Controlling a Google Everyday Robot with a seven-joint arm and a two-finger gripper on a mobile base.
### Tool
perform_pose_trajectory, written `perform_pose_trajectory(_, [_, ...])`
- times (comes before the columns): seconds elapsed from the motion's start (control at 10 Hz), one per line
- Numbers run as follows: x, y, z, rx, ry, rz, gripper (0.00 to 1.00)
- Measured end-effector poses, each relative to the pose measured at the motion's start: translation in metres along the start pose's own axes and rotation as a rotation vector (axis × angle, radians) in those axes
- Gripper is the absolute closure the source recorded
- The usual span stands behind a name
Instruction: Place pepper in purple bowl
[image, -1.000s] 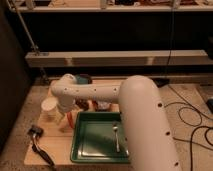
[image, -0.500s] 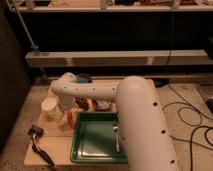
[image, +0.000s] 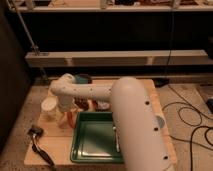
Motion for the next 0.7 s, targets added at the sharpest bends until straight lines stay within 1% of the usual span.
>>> perform_pose_trajectory(0.1, [0.000, 0.000, 0.000, 0.002, -0.003, -0.001, 0.43])
perform_pose_trajectory(0.2, [0.001, 0.000, 0.000, 0.008, -0.003, -0.004, 0.55])
perform_pose_trajectory(0.4, [0.002, -0.002, -0.001, 0.015, -0.004, -0.010, 0.73])
perform_pose_trajectory(0.5, [0.002, -0.005, -0.002, 0.023, -0.006, -0.014, 0.87])
perform_pose_trajectory(0.6, [0.002, -0.005, -0.008, 0.033, -0.009, -0.018, 0.96])
perform_pose_trajectory(0.7, [0.002, -0.005, -0.014, 0.048, -0.011, -0.026, 0.99])
